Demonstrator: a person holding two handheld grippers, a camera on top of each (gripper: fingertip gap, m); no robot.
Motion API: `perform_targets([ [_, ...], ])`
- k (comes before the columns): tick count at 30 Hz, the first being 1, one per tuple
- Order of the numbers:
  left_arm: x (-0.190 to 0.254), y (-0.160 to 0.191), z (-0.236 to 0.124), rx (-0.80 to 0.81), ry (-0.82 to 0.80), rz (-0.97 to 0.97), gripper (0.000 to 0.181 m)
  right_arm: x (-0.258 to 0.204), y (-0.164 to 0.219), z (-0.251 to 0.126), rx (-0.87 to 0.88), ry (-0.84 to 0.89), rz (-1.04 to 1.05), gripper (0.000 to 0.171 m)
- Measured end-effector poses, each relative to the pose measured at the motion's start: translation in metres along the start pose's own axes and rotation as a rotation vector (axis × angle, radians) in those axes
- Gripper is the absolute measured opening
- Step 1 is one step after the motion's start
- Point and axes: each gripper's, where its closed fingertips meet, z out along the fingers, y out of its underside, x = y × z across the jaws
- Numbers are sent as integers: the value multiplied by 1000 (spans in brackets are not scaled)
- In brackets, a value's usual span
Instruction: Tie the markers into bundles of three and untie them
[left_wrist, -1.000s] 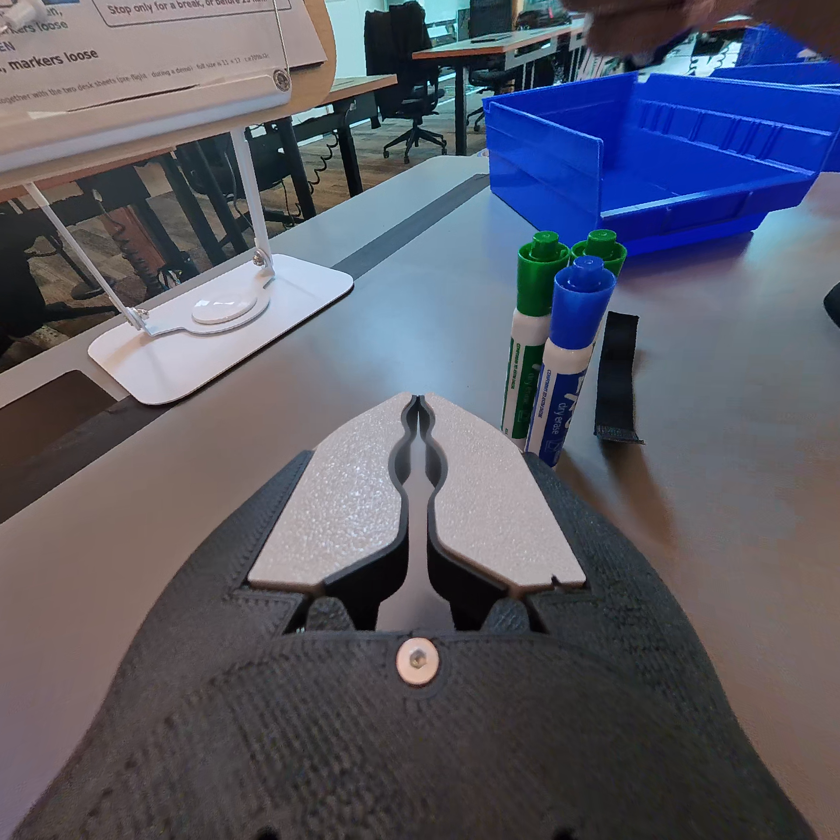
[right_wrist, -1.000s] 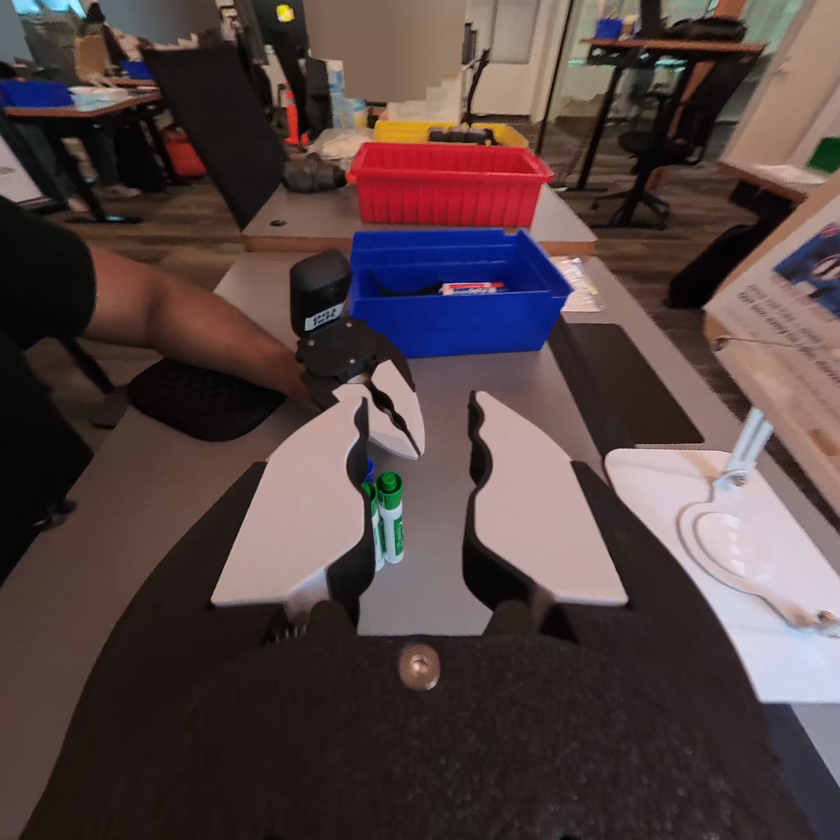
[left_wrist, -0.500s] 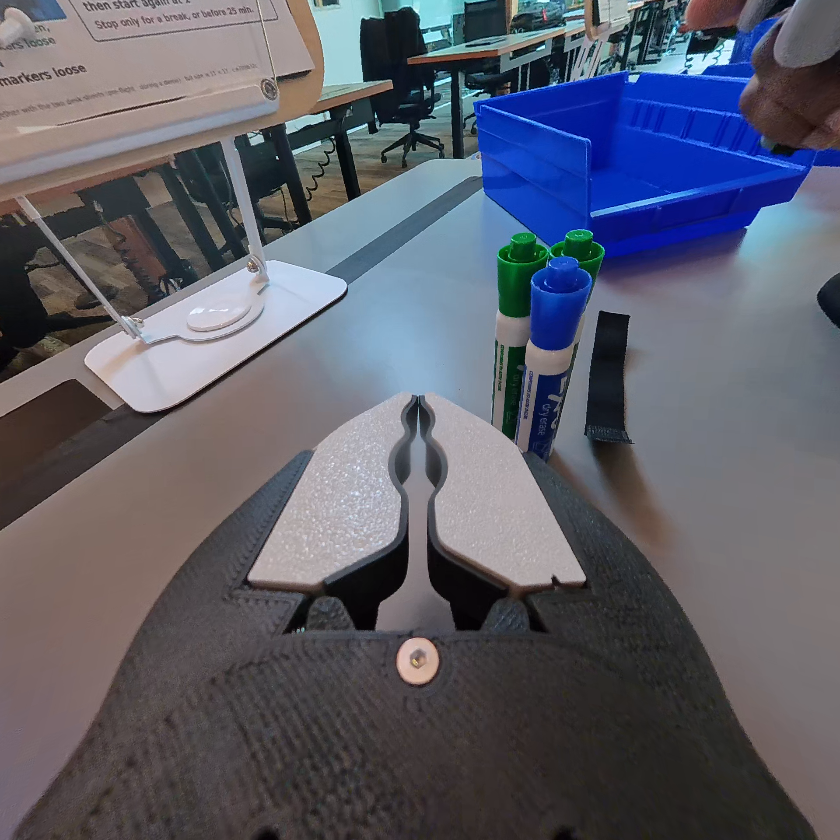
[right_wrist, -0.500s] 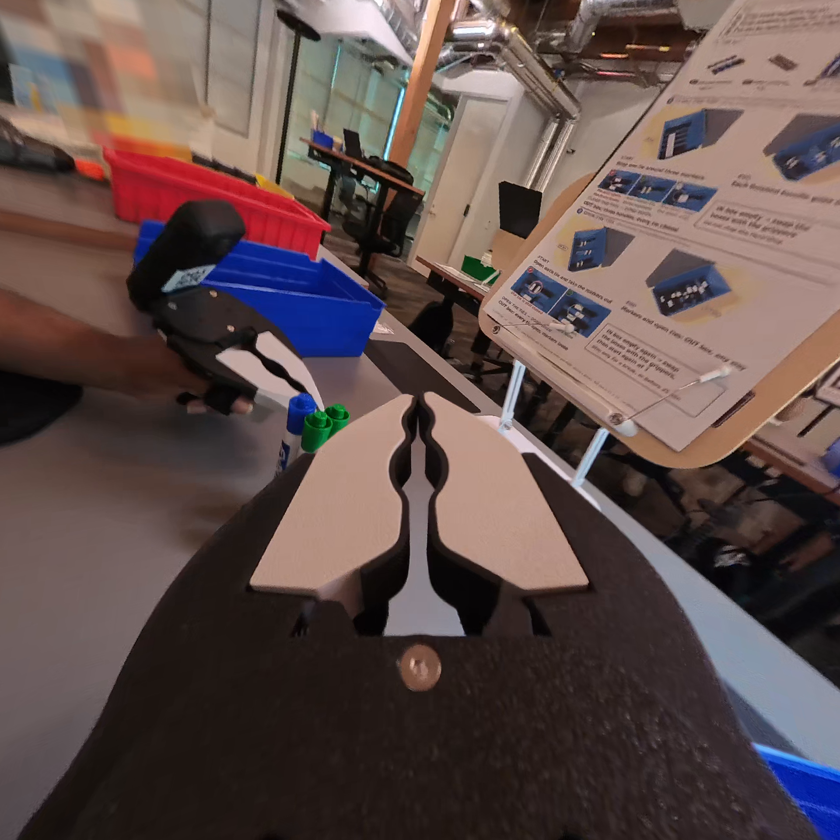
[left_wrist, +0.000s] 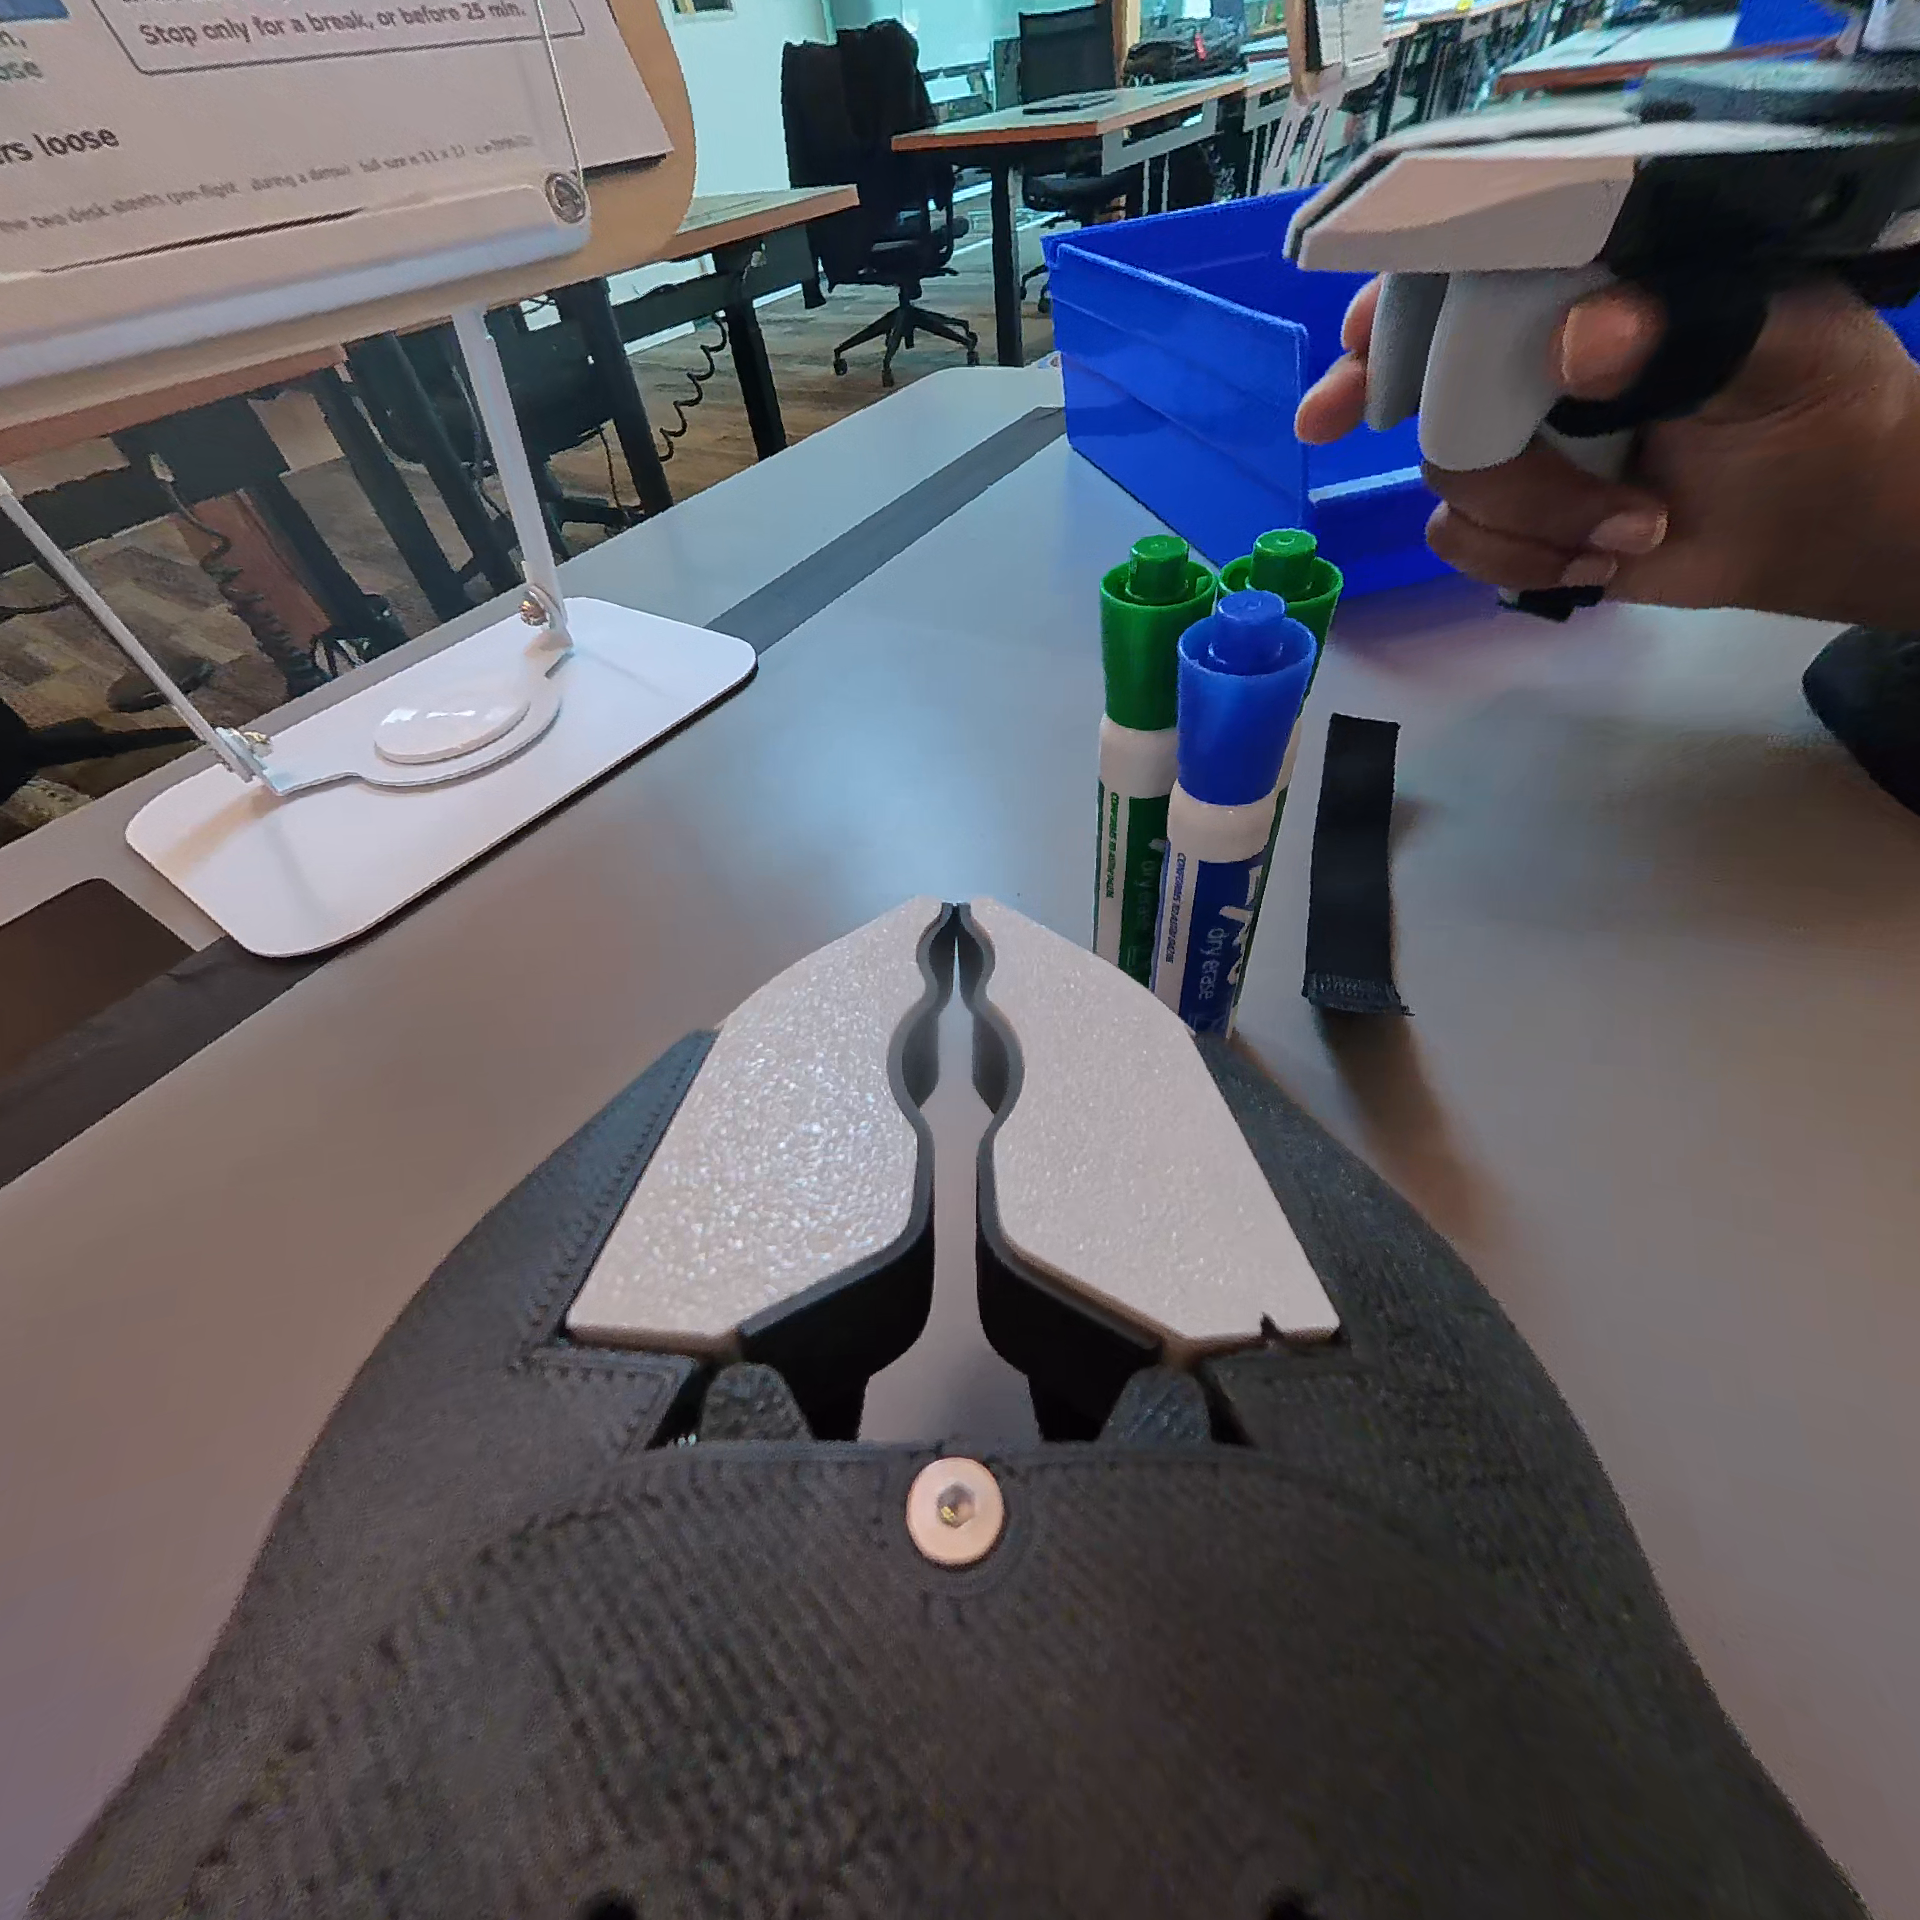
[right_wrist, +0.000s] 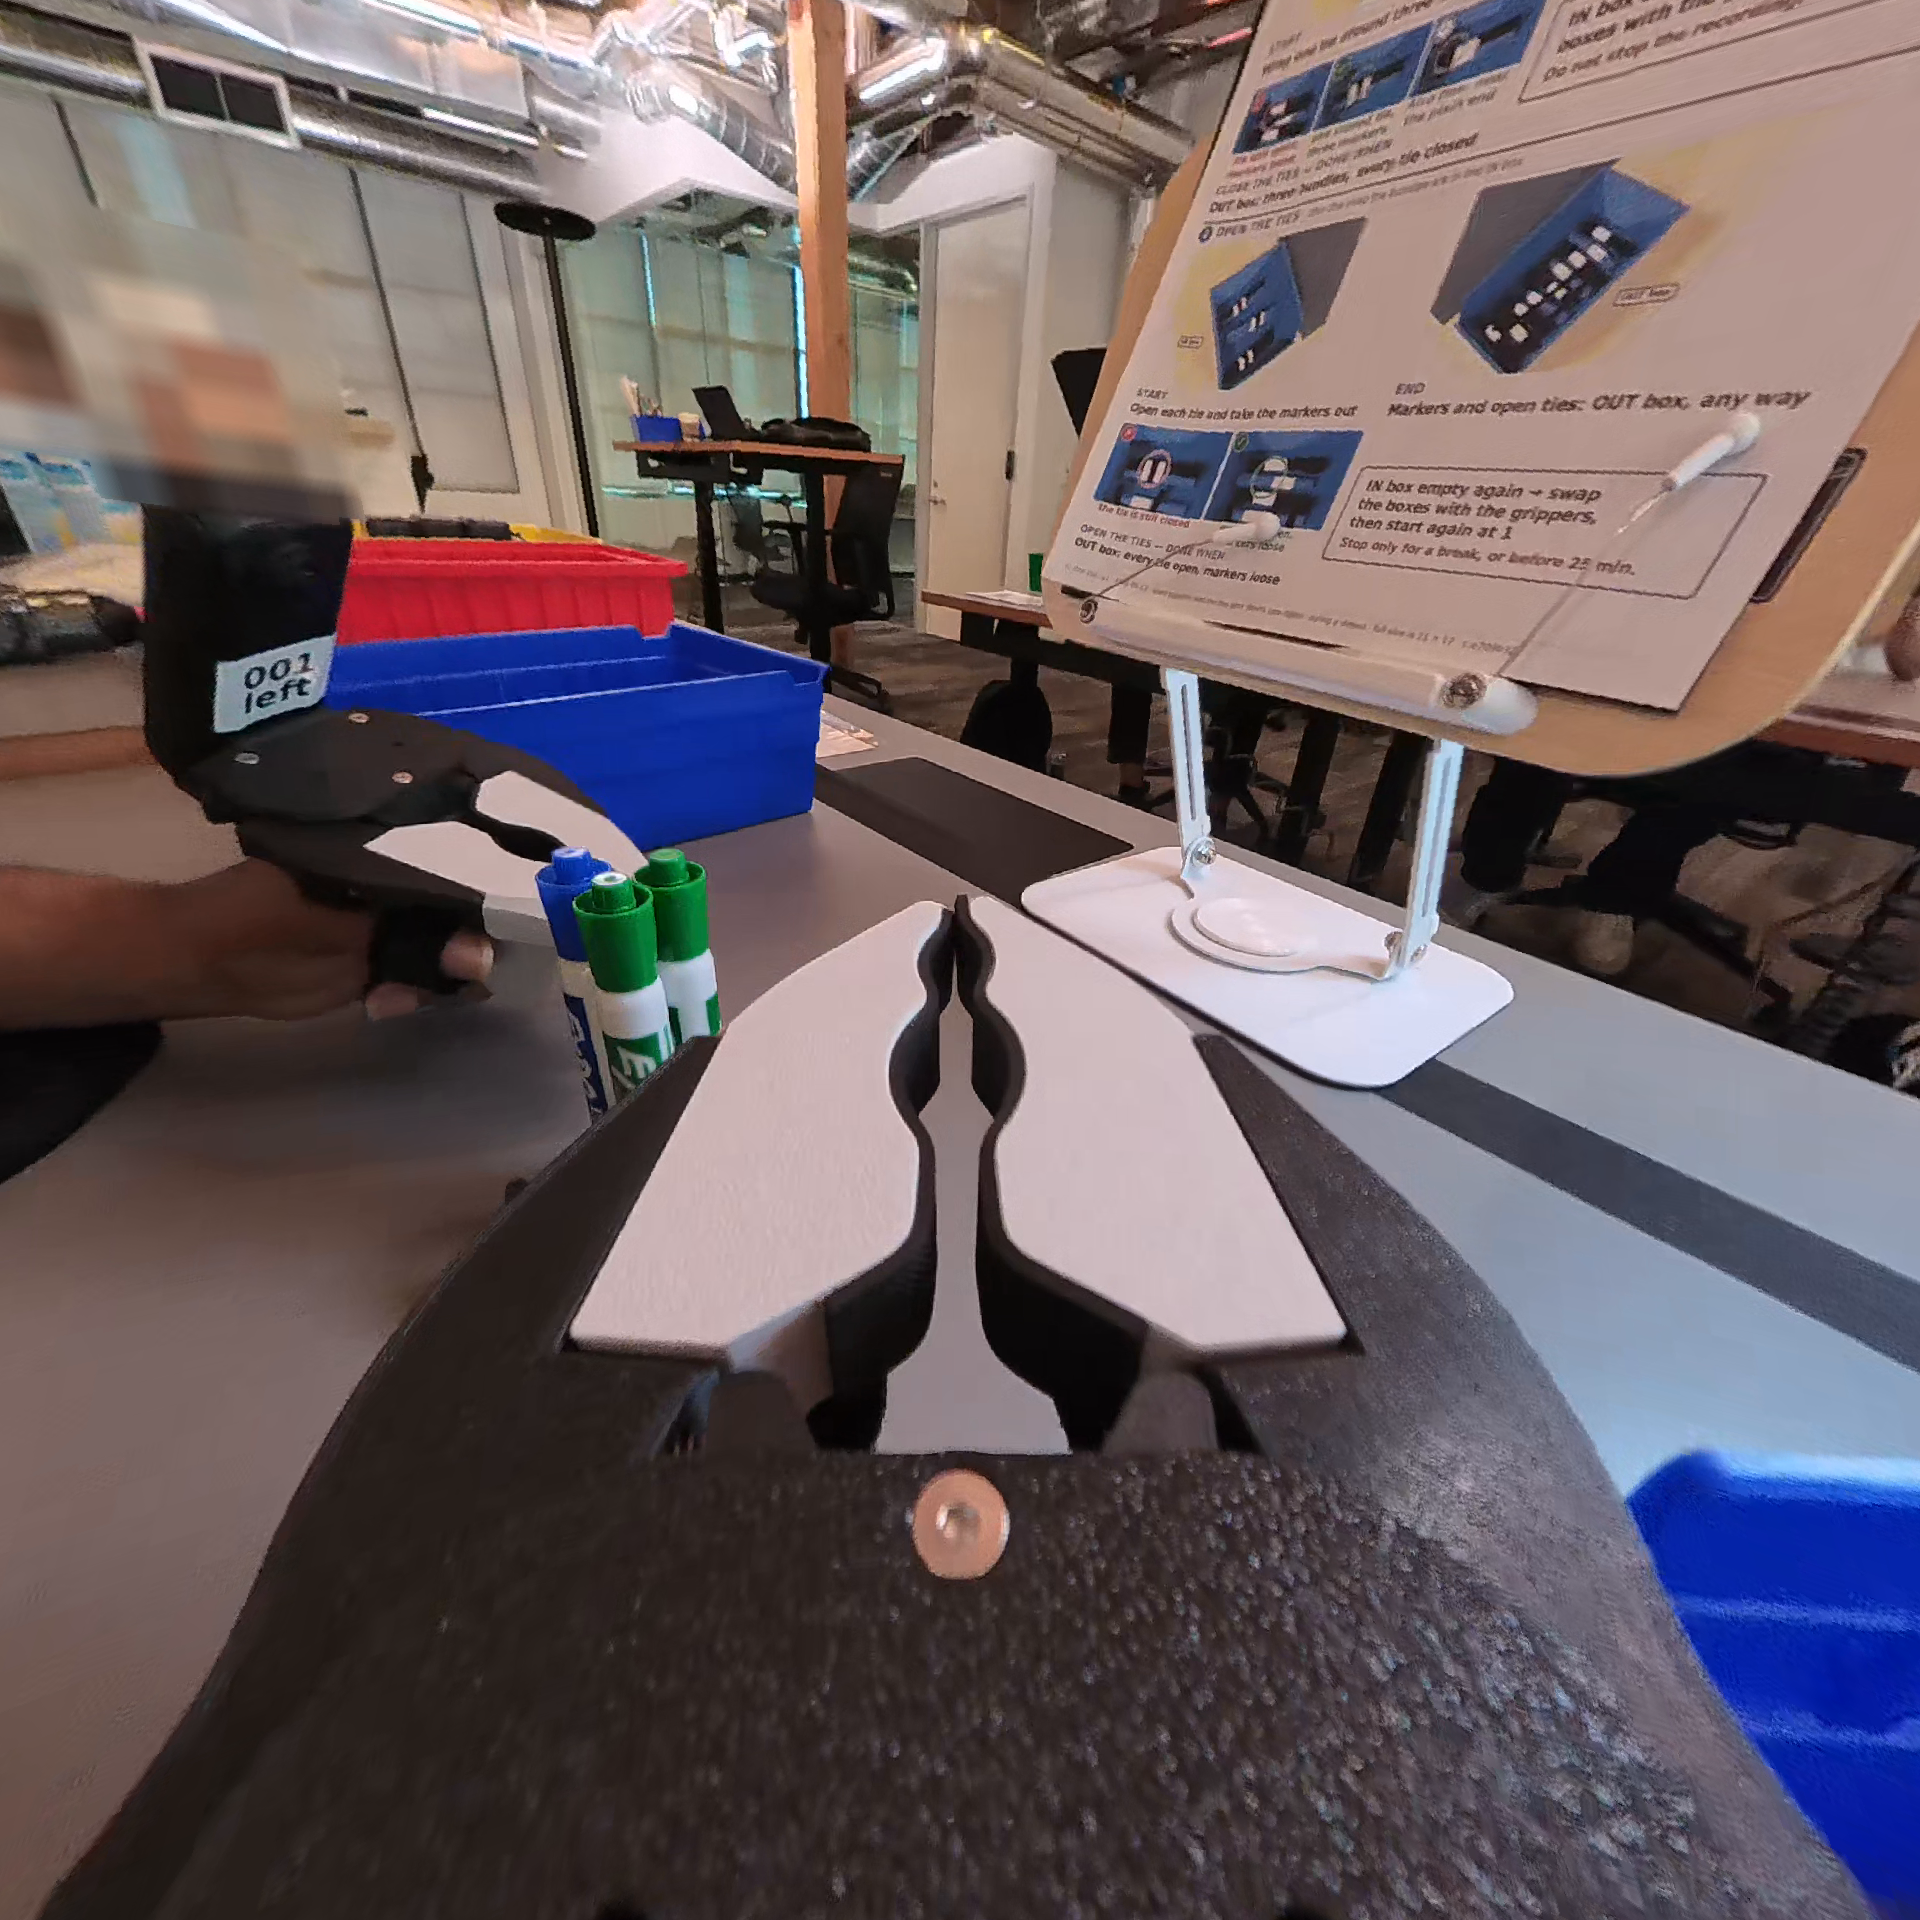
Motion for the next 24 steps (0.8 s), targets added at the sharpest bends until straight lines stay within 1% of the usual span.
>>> perform_targets([
  [2, 0, -2, 0, 14, 14, -18, 0, 2, 1, -3, 7, 1, 17, 2],
  [5, -2, -5, -2, 32, 29, -43, 0, 6, 2, -1, -8, 16, -15, 9],
  [8, -4, -7, -4, 47, 44, -73, 0, 5, 5, 2, -16, -4, -15, 8],
  [13, -4, -13, -4, 69, 62, -88, 0, 0, 17, 6, -64, -25, -58, 1],
  [24, 1, -11, -2, 56, 79, -77, 0, -5, 18, 4, -78, -31, -83, 0],
])
